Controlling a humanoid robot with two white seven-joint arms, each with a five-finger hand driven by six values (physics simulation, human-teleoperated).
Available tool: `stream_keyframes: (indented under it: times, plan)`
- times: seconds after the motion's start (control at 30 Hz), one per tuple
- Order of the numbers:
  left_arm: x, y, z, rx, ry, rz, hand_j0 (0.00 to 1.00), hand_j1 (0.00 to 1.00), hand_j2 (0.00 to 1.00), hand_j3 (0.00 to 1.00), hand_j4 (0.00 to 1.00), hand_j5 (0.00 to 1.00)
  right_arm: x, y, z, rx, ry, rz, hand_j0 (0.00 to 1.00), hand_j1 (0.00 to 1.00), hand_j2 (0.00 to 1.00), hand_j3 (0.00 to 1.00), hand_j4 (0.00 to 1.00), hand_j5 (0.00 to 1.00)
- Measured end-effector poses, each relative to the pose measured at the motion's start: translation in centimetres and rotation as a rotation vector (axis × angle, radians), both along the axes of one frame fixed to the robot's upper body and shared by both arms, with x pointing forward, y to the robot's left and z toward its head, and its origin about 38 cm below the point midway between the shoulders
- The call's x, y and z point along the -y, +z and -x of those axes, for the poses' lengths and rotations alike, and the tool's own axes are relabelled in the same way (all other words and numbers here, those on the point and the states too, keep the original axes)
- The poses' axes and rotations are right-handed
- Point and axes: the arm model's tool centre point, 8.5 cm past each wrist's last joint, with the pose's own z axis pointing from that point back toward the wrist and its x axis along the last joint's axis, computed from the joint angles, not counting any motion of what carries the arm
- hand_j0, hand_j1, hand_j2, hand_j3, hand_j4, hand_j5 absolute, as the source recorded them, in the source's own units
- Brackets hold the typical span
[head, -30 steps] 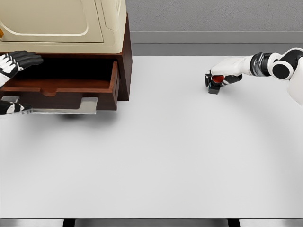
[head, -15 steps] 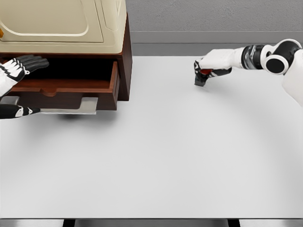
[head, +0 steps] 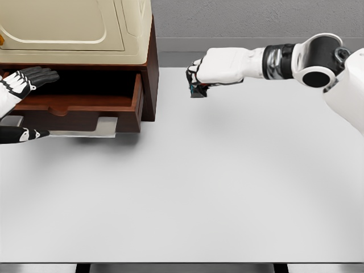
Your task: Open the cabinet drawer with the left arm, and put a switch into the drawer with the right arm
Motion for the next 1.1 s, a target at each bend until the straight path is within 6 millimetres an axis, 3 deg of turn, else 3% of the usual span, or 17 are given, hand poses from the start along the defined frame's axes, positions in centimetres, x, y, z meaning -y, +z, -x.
stream_keyframes:
  times: [0.37,0.73,1.1]
  plan:
    - [0.1,-0.1,0.0,0.000,0.000,0.008,1.00,1.00,1.00,1.00,1.00,1.00,-4.3,3.7,3.8,0.082,0.178,-0.056,0.30,0.30,0.30,0.30,0.30,0.30]
    - [0.1,-0.1,0.0,0.001,0.001,0.010,1.00,1.00,1.00,1.00,1.00,1.00,-6.8,5.7,4.7,0.121,0.240,-0.092,0.31,0.31,0.31,0.31,0.31,0.31]
    - [0.1,-0.1,0.0,0.001,0.001,0.010,1.00,1.00,1.00,1.00,1.00,1.00,-12.0,8.4,5.4,0.158,0.331,-0.143,0.32,0.32,0.32,0.32,0.32,0.32]
